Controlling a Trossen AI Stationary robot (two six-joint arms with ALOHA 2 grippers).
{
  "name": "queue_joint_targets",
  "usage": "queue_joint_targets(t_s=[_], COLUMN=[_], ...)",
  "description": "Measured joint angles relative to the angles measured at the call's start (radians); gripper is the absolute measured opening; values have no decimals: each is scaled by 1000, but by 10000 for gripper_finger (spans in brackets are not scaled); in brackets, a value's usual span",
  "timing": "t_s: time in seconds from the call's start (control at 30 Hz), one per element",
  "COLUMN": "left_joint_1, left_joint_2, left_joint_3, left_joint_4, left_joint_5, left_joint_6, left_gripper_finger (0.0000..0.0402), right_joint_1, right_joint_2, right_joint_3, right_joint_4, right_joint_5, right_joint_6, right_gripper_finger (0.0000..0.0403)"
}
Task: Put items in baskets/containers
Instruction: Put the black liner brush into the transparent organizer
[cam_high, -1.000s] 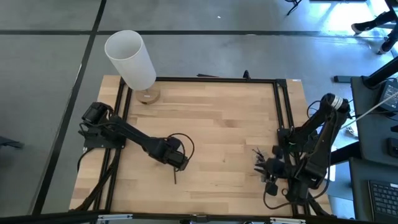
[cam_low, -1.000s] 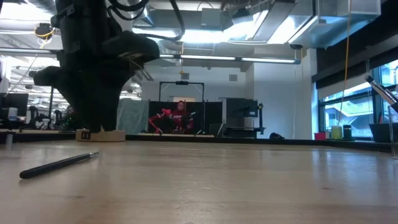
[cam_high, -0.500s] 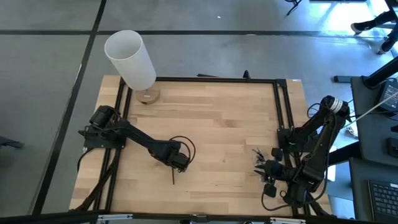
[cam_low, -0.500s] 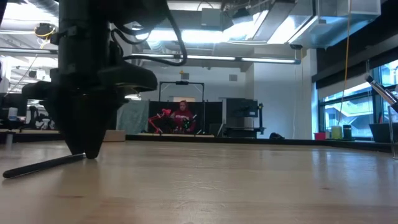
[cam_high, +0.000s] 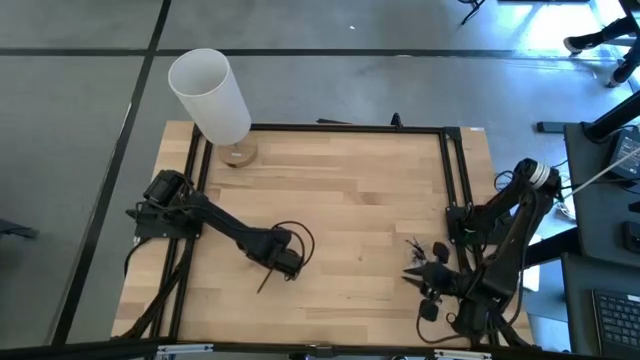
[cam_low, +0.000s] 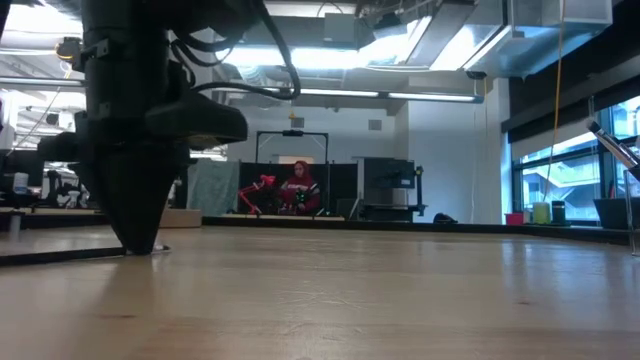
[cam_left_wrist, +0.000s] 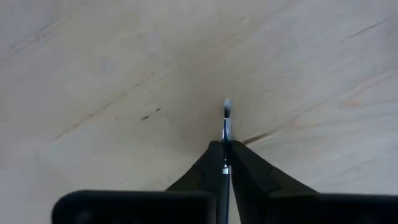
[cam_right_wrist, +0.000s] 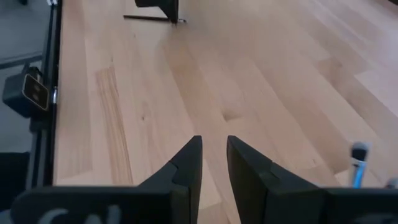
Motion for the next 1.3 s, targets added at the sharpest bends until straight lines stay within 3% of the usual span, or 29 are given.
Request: queue_joint_targets(t_s=[0.1,0.27,0.37,0.53,0.67,0.73,0.9,1.1,1.3], left_joint_1=[-1,29,39,61,63,66,56,31,8], left_joint_2=[-5,-28,-41,-64,-64,-64,-64,-64,-64], left_joint_3=[20,77,117,166,183,184,184,183,134], left_joint_4=[-12,7,23,157,354,470,687,882,1096], left_joint_5=[-47,-290,-326,-446,-473,-479,-493,-522,-547], left_joint_6=[28,124,212,406,587,677,865,1022,1072], left_gripper_finger=[26,17,13,16,16,16,16,16,16], right_joint_1=[-22,-92,-142,-224,-286,-305,-326,-351,-414], right_joint_2=[42,70,69,68,68,67,29,2,-43], right_joint_3=[0,0,0,0,0,0,0,0,0], right_joint_4=[16,68,122,235,352,410,464,470,300], right_joint_5=[2,42,58,-30,-234,-285,-281,-185,-135], right_joint_6=[0,-18,-96,-239,-391,-459,-534,-571,-587], right_gripper_finger=[74,71,67,64,66,66,67,73,141])
